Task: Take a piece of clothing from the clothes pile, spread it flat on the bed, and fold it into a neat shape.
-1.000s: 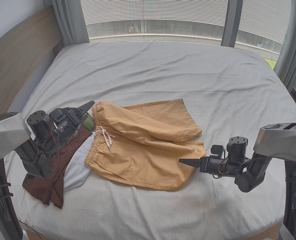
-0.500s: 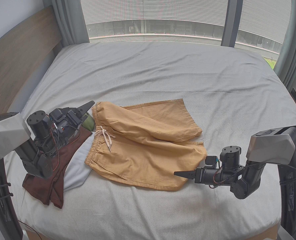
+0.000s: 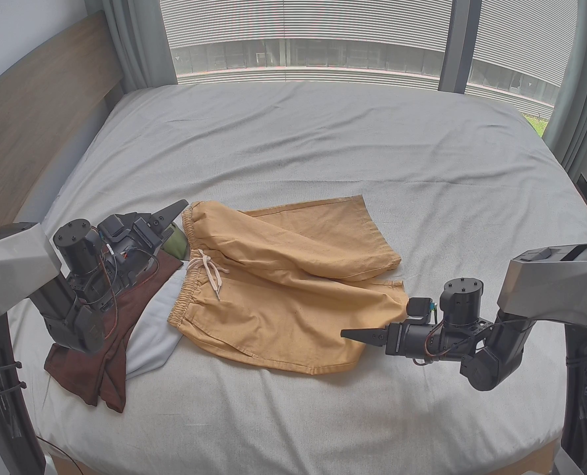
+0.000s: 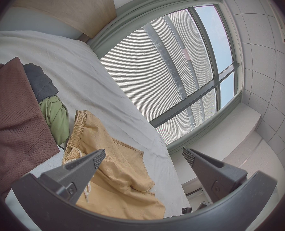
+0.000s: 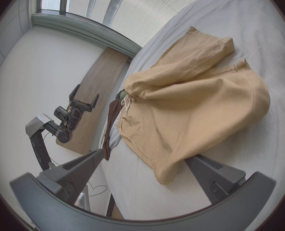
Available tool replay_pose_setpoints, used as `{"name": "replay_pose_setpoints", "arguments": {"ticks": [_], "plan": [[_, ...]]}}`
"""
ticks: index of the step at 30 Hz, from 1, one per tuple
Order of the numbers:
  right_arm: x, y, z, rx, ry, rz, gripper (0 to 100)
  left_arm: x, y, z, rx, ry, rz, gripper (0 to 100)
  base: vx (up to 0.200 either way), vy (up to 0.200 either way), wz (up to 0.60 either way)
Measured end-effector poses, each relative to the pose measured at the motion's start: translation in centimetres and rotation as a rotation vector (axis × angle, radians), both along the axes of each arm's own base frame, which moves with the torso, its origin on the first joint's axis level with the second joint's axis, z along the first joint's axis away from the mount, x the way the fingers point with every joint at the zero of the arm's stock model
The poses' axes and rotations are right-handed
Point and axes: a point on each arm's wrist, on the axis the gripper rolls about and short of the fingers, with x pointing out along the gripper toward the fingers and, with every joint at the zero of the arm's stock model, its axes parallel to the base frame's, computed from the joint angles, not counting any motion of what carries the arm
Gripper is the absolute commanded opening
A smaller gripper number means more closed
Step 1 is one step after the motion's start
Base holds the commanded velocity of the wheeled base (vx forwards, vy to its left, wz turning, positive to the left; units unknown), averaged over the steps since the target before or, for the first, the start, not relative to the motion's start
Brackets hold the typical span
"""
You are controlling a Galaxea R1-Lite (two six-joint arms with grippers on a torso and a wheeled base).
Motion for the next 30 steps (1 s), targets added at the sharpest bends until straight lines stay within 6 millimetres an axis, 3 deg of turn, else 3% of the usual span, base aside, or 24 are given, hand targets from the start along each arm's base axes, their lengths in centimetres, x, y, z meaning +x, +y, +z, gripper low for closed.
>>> {"name": "replay_pose_setpoints", "arguments": {"ticks": [6, 13, 19, 30], "plan": [[0.8, 0.9, 1.3, 0.038, -0.036, 0.007, 100, 0.0, 0.0, 0.0, 0.000, 0.000, 0.000, 100, 0.000, 0.000, 0.00], [3.1, 2.0, 1.9, 0.055, -0.060, 0.006, 100, 0.0, 0.0, 0.0, 0.000, -0.001, 0.001, 100, 0.000, 0.000, 0.00], [5.5, 3.0, 1.0, 0.066, -0.081, -0.002, 100, 0.1, 0.2, 0.0, 0.000, -0.002, 0.004, 100, 0.000, 0.000, 0.00], [7.3, 3.7, -1.0, 0.054, -0.054, -0.014, 100, 0.1, 0.0, -0.4, 0.003, 0.007, 0.001, 100, 0.000, 0.000, 0.00]]}}
